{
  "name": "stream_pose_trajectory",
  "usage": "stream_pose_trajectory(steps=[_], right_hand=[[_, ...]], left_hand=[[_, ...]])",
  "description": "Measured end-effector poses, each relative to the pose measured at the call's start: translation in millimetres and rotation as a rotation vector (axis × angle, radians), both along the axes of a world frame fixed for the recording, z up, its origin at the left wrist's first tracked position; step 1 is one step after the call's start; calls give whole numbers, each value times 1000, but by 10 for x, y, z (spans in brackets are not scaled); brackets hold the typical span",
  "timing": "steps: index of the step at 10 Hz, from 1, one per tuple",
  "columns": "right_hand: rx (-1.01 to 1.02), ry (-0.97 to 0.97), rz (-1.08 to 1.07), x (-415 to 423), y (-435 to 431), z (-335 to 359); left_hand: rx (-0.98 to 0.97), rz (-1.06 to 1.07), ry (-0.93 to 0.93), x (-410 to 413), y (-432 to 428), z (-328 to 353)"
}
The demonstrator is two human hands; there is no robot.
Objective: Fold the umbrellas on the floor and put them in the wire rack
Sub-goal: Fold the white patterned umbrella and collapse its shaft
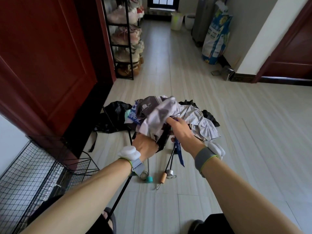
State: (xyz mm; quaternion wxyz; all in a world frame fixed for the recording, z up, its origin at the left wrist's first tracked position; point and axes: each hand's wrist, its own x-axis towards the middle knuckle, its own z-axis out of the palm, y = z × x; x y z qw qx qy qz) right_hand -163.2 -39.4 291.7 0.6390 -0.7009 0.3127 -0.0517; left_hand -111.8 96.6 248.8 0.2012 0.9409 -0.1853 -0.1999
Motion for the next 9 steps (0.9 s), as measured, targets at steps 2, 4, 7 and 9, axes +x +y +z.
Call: stream_pose_trajectory(steps=[2, 4, 7, 9], right_hand=[[-114, 9, -181, 26, -31, -52], [153, -158, -459, -33, -292, -75], [629, -343, -447, 15, -519, -63], [434, -335, -341, -47, -575, -156]], left_hand=[[229, -346, -327, -250, -90, 50], [-537, -328, -114, -284, -37, 109], [-615, 19, 796, -119, 7, 185], [-462, -38, 131, -112, -108, 151]])
